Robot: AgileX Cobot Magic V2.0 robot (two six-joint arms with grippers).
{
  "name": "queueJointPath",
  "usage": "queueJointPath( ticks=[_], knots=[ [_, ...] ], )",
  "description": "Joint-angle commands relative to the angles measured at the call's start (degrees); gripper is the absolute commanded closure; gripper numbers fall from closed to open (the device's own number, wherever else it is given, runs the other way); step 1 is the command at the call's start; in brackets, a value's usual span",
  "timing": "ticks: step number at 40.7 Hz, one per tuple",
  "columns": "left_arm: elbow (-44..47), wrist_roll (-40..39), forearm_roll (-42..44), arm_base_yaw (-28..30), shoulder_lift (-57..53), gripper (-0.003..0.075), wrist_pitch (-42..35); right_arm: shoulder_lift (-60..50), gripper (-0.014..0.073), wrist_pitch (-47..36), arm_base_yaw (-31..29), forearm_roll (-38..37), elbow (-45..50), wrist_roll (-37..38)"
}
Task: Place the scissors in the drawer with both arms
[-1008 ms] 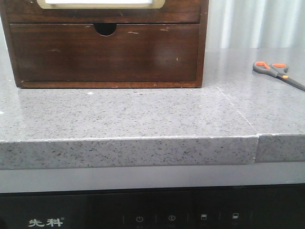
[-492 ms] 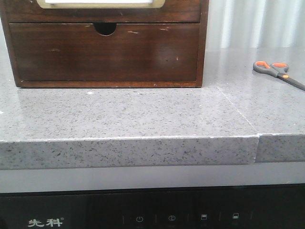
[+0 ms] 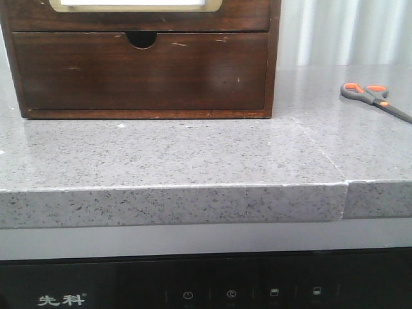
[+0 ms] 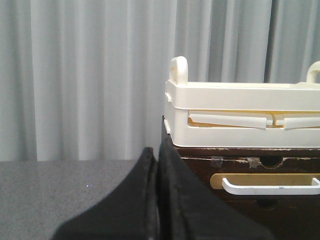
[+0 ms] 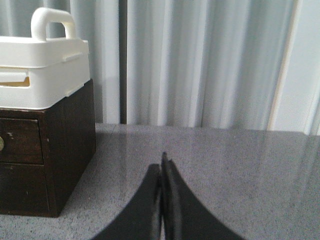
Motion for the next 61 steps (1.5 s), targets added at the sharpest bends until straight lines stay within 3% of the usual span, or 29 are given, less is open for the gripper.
queueJointPath(
  ticks=[1, 17, 30, 34, 35, 39, 44, 47, 49, 55, 61],
  knots=[
    [-6.47, -0.24, -0.36, 0.06, 5.55, 0.0741, 3.16, 5.16, 0.0662, 1.4, -0.12, -0.64, -5.1, -0.67],
    [-7.69, -0.24, -0.46, 0.06, 16.35, 0.0741, 12.24, 17.59, 0.0662, 11.46, -0.12, -1.67, -6.05, -0.67],
    [-7.46, -0.24, -0.46, 0.06, 21.36, 0.0741, 14.24, 23.91, 0.0657, 11.44, -0.12, -4.59, -3.65, -0.67],
    [-7.46, -0.24, -0.46, 0.06, 22.65, 0.0735, 14.29, 24.96, 0.0566, 11.45, -0.12, -5.17, -3.65, -0.67],
    [-7.46, -0.24, -0.35, 0.06, 22.99, 0.0722, 14.29, 25.1, 0.0543, 11.45, -0.12, -5.17, -3.65, -0.67],
    [-7.46, -0.24, 0.02, 0.06, 24.03, 0.0608, 14.54, 25.2, 0.0299, 11.4, -0.12, -5.17, -3.65, -0.67],
    [-7.46, 1.06, 0.05, 0.06, 25.66, 0.0306, 14.54, 25.2, 0.0043, 11.27, -0.12, -5.35, -3.65, -0.67],
    [-7.46, 1.06, -0.5, 0.06, 26.97, 0.0169, 14.26, 25.2, 0.0, 11.27, -0.12, -5.35, -3.65, -0.67],
    [-7.46, 1.06, -2.03, 0.06, 27.77, 0.0139, 13.86, 25.2, 0.0, 11.27, -0.12, -5.35, -3.65, -0.67],
    [-7.46, 1.06, -13.42, 0.06, 31.91, 0.0136, 11.58, 25.2, 0.0, 11.27, -0.12, -5.35, -3.65, -0.67],
    [-7.46, 1.75, -31.33, 0.06, 37.64, 0.0136, 9.24, 25.2, 0.0, 11.27, -0.12, -5.35, -3.65, -0.67]
  ],
)
